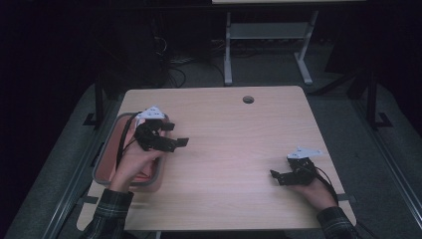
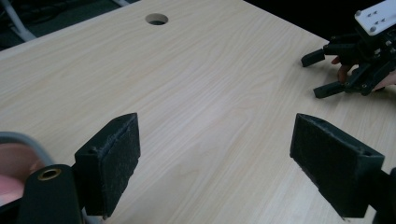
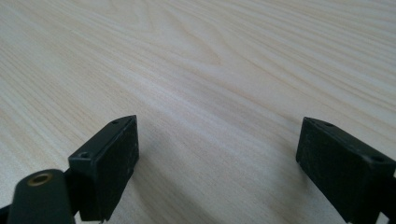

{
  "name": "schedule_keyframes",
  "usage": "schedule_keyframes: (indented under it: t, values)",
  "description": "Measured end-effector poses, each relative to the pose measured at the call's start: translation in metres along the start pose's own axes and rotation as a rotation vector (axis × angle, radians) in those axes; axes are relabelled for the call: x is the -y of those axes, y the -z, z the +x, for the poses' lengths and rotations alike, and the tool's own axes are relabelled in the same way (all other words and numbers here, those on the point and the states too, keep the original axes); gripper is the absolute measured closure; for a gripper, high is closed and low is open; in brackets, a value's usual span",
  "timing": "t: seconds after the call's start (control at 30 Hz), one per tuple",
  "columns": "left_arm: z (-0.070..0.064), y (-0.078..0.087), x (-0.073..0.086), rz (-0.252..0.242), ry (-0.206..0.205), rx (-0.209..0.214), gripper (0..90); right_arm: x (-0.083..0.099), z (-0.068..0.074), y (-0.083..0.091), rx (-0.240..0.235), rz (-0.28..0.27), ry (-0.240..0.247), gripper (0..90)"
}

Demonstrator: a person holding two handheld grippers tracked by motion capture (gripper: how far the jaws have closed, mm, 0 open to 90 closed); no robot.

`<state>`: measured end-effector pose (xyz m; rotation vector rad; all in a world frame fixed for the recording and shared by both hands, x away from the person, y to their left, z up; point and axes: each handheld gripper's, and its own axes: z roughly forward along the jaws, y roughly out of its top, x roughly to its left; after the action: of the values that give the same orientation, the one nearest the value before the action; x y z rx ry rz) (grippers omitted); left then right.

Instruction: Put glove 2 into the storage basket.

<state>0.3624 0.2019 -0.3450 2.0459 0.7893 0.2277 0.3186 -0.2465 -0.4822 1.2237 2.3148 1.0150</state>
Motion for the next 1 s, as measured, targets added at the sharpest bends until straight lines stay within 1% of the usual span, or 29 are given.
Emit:
schedule_keyframes:
  t: [0.03,0.1,0.13,0.17,0.2,0.27,0.3,0.33,0.37,0.4,0.5,0.57,0.63,0.67,0.7,0.8,0.83,0.87,0.9,0.97,1.0]
  values:
    - [-0.003,-0.003,0.000,0.005,-0.009,0.004,15.4,0.000,0.000,0.000,0.000,0.000,0.000,12.5]
    - [-0.008,-0.010,0.000,0.008,-0.012,0.010,15.4,0.000,0.000,0.000,0.000,0.000,-0.001,12.5]
    - [-0.010,-0.013,0.000,0.018,-0.021,0.020,15.4,0.000,0.000,0.000,0.000,0.000,-0.001,12.5]
    - [-0.013,-0.018,0.001,0.021,-0.021,0.024,15.4,0.000,0.000,0.000,0.000,0.000,0.000,12.5]
    - [-0.015,-0.020,0.001,0.024,-0.029,0.023,15.4,0.000,0.000,0.000,-0.001,0.000,0.000,12.5]
    - [-0.020,-0.027,0.002,0.025,-0.025,0.031,15.4,0.000,0.000,0.000,0.000,0.000,0.000,12.5]
    - [-0.022,-0.030,0.002,0.028,-0.032,0.034,15.4,0.000,0.000,0.000,-0.001,0.000,0.000,12.5]
    - [-0.024,-0.033,0.003,0.027,-0.026,0.035,15.4,0.000,0.000,0.000,-0.001,0.000,0.000,12.5]
    - [-0.025,-0.034,0.003,0.031,-0.035,0.037,15.4,0.000,0.000,0.000,-0.001,0.001,0.000,12.5]
    - [-0.028,-0.037,0.004,0.031,-0.033,0.037,15.4,0.000,0.000,0.000,-0.001,0.000,0.000,12.5]
    - [-0.035,-0.046,0.006,0.041,-0.044,0.044,15.4,0.000,0.000,0.000,-0.001,0.001,0.000,12.5]
    - [-0.039,-0.051,0.008,0.059,-0.060,0.040,15.0,0.000,0.000,0.000,-0.001,0.001,0.000,12.5]
    - [-0.044,-0.057,0.010,0.065,-0.059,0.039,14.6,0.000,0.000,0.000,-0.001,0.000,0.001,12.5]
    - [-0.045,-0.060,0.012,0.072,-0.068,0.040,14.6,0.000,0.000,0.000,-0.001,0.000,0.000,12.5]
    - [-0.048,-0.064,0.013,0.074,-0.065,0.044,14.6,0.000,0.000,0.000,-0.001,0.001,0.000,12.5]
    - [-0.053,-0.072,0.016,0.093,-0.079,0.045,14.6,0.000,0.000,0.000,0.000,0.000,0.001,12.5]
    - [-0.056,-0.076,0.018,0.105,-0.087,0.038,14.6,0.000,0.000,0.000,-0.001,0.000,0.001,12.5]
    - [-0.058,-0.078,0.020,0.108,-0.088,0.038,14.6,0.000,0.000,0.000,-0.001,0.001,0.000,12.5]
    - [-0.059,-0.081,0.021,0.114,-0.097,0.039,14.6,0.000,0.000,0.000,-0.001,0.000,0.001,12.5]
    - [-0.064,-0.086,0.025,0.117,-0.092,0.035,14.6,0.000,0.000,0.000,-0.001,0.000,0.000,12.5]
    - [-0.066,-0.089,0.026,0.123,-0.101,0.033,14.6,0.000,0.000,0.000,-0.001,0.001,0.000,12.5]
